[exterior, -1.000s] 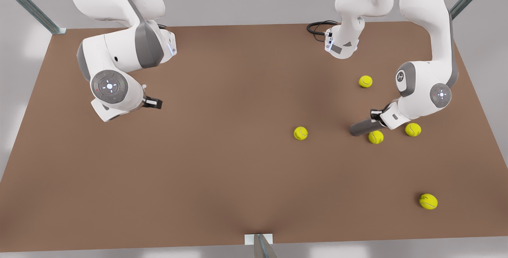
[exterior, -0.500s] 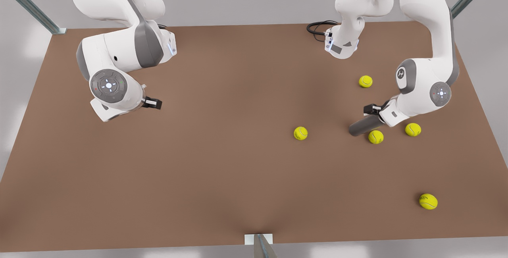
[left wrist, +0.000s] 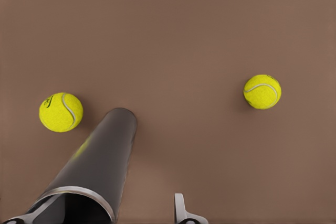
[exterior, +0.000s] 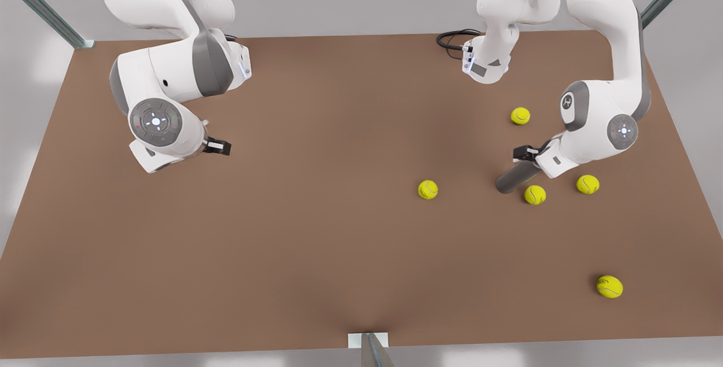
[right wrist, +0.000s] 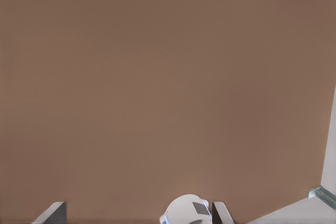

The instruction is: Put the tennis tube upright

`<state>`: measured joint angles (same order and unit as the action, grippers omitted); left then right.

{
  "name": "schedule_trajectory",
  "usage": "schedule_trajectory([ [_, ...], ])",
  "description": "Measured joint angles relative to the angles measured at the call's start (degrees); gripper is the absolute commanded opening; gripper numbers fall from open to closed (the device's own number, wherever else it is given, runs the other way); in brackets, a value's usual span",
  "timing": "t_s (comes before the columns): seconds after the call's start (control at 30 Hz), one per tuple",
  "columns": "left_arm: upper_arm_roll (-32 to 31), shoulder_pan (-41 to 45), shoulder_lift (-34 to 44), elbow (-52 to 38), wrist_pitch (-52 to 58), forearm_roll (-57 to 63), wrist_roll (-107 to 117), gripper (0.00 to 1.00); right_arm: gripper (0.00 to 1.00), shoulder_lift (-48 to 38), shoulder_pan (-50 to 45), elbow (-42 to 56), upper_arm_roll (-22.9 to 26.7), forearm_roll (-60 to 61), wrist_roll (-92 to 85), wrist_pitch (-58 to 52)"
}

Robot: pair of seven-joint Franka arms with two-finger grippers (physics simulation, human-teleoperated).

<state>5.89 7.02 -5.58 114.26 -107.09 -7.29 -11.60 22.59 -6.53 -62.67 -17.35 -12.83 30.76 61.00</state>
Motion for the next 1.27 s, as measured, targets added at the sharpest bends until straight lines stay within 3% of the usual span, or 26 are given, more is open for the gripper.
schedule_trajectory([
  [0.43, 0.00, 0.13, 2.45, -1.15, 1.77, 0.10, 0.70, 1.00, 1.00, -0.08, -0.05, 2.73, -0.14, 0.10, 0.00, 0.09],
  [0.63, -0.08, -0.40, 1.30, -25.51, 20.46, 4.38, 0.88, 1.00, 1.00, -0.17, -0.17, 2.98, -0.53, 0.50, -1.03, 0.61],
  [0.77, -2.63, -2.73, 1.35, -28.74, 23.33, 7.67, 0.88, 1.00, 1.00, 1.69, 3.60, 3.47, -0.56, 4.05, -21.29, 22.76],
  [0.93, -2.64, -2.93, 1.44, -28.74, 23.51, 9.86, 0.88, 1.00, 1.00, 2.76, 6.90, 3.22, -0.72, 6.11, -21.74, 24.25],
  [0.97, -2.64, -3.09, 1.49, -28.74, 23.51, 10.06, 0.88, 1.00, 1.00, -1.30, 8.23, -0.89, -0.07, 6.91, -23.24, 22.08],
  [1.0, -2.64, -3.05, 1.50, -28.74, 23.51, 10.23, 0.88, 1.00, 1.00, -10.76, 6.66, -12.05, 8.11, 11.70, -30.55, 24.53],
  [1.03, -2.64, -2.85, 1.46, -28.74, 23.51, 10.37, 0.88, 1.00, 1.00, -12.07, 5.82, -14.05, 15.26, 14.72, -33.84, 23.81],
  [1.27, -2.64, -2.90, 1.53, -28.74, 23.68, 10.67, 0.81, 1.00, 1.00, -11.60, 5.29, -13.45, 15.68, 13.97, -32.78, 23.85],
])
